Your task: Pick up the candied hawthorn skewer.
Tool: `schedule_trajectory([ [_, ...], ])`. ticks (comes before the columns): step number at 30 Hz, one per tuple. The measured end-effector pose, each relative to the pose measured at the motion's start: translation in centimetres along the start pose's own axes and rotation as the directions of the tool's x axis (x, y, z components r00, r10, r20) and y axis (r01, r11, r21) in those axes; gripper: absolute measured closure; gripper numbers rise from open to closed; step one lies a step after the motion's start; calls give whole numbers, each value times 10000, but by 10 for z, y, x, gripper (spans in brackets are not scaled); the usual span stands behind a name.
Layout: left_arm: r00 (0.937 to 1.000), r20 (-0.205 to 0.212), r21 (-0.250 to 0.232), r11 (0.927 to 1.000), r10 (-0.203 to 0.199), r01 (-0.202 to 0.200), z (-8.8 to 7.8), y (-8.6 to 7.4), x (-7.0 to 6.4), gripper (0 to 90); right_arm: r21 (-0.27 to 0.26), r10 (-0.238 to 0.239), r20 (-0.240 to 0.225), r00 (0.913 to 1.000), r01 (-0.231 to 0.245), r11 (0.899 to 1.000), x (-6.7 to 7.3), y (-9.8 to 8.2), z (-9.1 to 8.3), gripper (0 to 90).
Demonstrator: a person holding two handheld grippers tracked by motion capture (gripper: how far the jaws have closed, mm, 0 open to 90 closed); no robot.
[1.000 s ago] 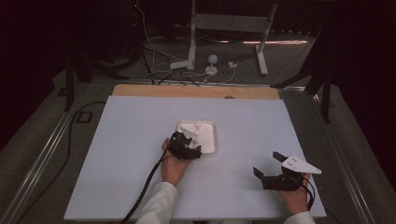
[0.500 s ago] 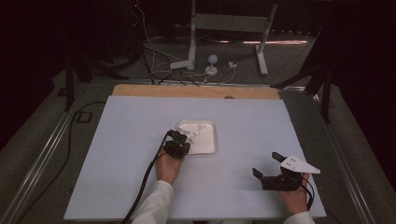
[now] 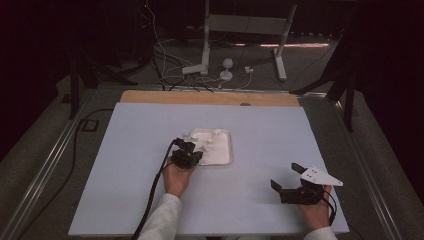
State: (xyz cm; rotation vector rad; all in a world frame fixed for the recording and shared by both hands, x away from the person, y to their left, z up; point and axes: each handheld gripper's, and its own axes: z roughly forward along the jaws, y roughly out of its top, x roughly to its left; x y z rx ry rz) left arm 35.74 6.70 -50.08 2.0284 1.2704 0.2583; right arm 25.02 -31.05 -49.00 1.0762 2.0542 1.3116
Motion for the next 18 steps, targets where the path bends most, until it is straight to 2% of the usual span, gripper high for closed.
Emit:
schedule_trajectory([
  [2, 9999, 74, -117, 9999, -110, 110, -4, -1, 2, 900, 13, 0, -1, 10000, 0, 10000, 0, 0, 0, 0],
  [9, 9999, 128, -431, 9991, 35, -29, -17, -3, 6, 900, 43, -43, 7, 10000, 42, 10000, 0, 0, 1, 0],
  [13, 9994, 334, -781, 9969, -15, 41, -28, -5, 10, 900, 45, -1, 11, 10000, 1, 10000, -1, 0, 1, 0],
  [18, 9992, 391, -1035, 9946, 20, 21, -39, -6, 14, 900, 53, 1, 11, 10000, -1, 10000, -1, 0, 1, 0],
])
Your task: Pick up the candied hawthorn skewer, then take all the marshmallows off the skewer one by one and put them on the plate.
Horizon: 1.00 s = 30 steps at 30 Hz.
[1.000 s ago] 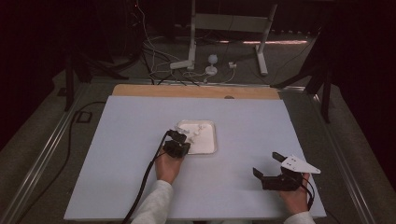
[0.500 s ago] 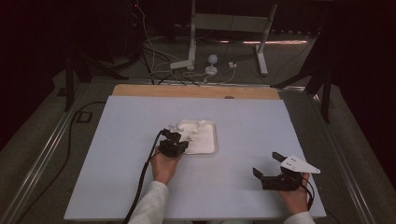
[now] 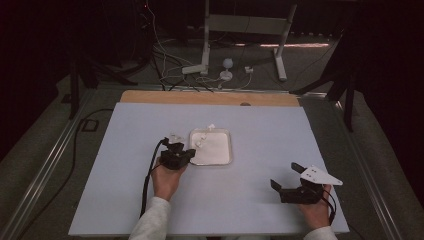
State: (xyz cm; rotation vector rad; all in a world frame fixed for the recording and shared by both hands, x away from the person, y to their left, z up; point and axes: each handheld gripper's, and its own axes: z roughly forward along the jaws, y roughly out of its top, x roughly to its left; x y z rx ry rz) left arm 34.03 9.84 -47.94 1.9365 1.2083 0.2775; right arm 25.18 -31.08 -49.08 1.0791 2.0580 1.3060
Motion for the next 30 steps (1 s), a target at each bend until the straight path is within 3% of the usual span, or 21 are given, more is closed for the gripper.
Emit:
schedule_trajectory([
  [17, 9996, 75, -621, 9977, 267, -262, -31, -15, 8, 899, -44, 136, -43, 9999, -136, 9999, 0, 0, 0, 0],
  [23, 9986, 102, -882, 9948, 514, -503, -44, -25, 9, 899, -213, 640, -220, 9977, -645, 9977, -2, 1, -1, 0],
  [27, 9964, 296, -1061, 9914, 796, -761, -51, -30, 9, 899, -400, 897, -382, 9952, -913, 9950, 1, 6, 0, 0],
  [30, 9950, 523, -1086, 9910, 848, -788, -54, -35, 6, 899, -215, 761, -392, 9963, -770, 9968, 7, 14, 3, 0],
])
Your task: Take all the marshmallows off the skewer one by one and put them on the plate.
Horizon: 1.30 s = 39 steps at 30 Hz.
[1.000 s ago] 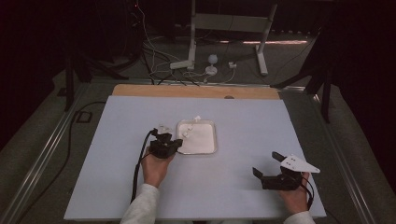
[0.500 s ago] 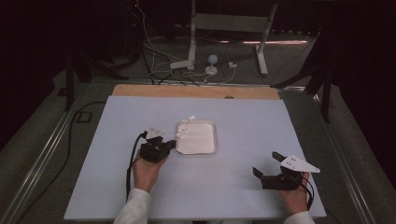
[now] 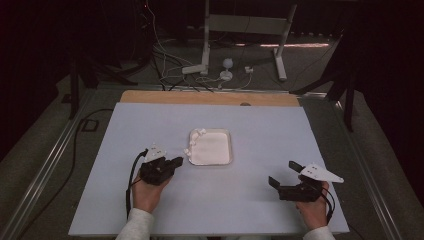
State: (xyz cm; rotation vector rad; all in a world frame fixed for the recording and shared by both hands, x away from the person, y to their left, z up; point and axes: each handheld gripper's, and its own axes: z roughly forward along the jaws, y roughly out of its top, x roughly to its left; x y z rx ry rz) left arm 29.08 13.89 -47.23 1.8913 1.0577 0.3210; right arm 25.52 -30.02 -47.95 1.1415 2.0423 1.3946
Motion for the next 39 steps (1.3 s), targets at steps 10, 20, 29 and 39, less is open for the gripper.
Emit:
schedule_trajectory([
  [10, 9986, 290, -287, 9987, 434, -425, -5, -2, -5, 899, -152, -271, -1256, 9917, 254, 9996, 24, 46, 33, 0],
  [20, 9968, 273, -370, 9965, 755, -745, -6, -3, -9, 899, -76, -130, -2222, 9749, 116, 9999, 46, 92, 80, 0],
  [29, 9945, 419, -451, 9946, 956, -937, -6, -3, -12, 899, 907, 199, -2816, 9593, 60, 9959, 65, 118, 121, 62],
  [39, 9907, 503, -638, 9904, 1261, -1228, -7, -3, -14, 900, 2039, 1742, -3225, 9304, -1114, 9726, 69, 123, 159, 384],
])
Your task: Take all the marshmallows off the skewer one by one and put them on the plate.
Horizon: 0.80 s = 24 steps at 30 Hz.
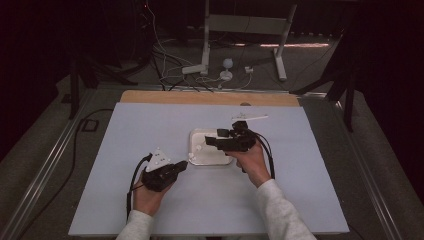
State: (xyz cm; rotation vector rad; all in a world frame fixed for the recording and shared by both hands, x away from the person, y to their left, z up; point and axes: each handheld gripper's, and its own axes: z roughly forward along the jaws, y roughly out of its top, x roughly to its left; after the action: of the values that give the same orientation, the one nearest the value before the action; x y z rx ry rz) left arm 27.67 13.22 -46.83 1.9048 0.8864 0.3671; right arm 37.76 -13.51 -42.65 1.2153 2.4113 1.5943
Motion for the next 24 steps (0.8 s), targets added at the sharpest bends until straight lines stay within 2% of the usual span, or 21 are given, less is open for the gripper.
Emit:
schedule_trajectory([
  [2, 10000, 41, -29, 10000, 19, -19, 0, 0, 0, 900, 96, 181, -168, 9997, -179, 9998, -1, 0, 3, 400],
  [3, 9999, 122, -79, 9999, 95, -94, 0, 0, 0, 900, 207, 531, -535, 9972, -521, 9984, -3, 0, 6, 434],
  [5, 9993, 190, -97, 9995, 317, -315, 1, -1, -2, 900, 435, 834, -919, 9923, -797, 9959, -3, 1, 9, 487],
  [8, 9992, 236, -110, 9994, 336, -334, 1, -3, 0, 900, 569, 987, -856, 9914, -940, 9939, -1, 2, 9, 639],
  [11, 9989, 374, -207, 9994, 300, -292, 0, -4, 2, 900, 512, 1390, -1225, 9827, -1336, 9897, -6, 3, 6, 707],
  [12, 9987, 366, -184, 9992, 365, -358, 0, -4, 1, 900, 521, 1373, -1240, 9827, -1318, 9899, -7, 4, 5, 730],
  [18, 9973, 378, -317, 9975, 637, -625, 1, -3, -3, 900, 162, 1327, -1114, 9849, -1317, 9912, -9, 6, -3, 794],
  [24, 9964, 348, -170, 9969, 768, -762, 1, -4, -3, 900, -140, 977, -347, 9946, -982, 9951, -2, 6, -3, 814],
])
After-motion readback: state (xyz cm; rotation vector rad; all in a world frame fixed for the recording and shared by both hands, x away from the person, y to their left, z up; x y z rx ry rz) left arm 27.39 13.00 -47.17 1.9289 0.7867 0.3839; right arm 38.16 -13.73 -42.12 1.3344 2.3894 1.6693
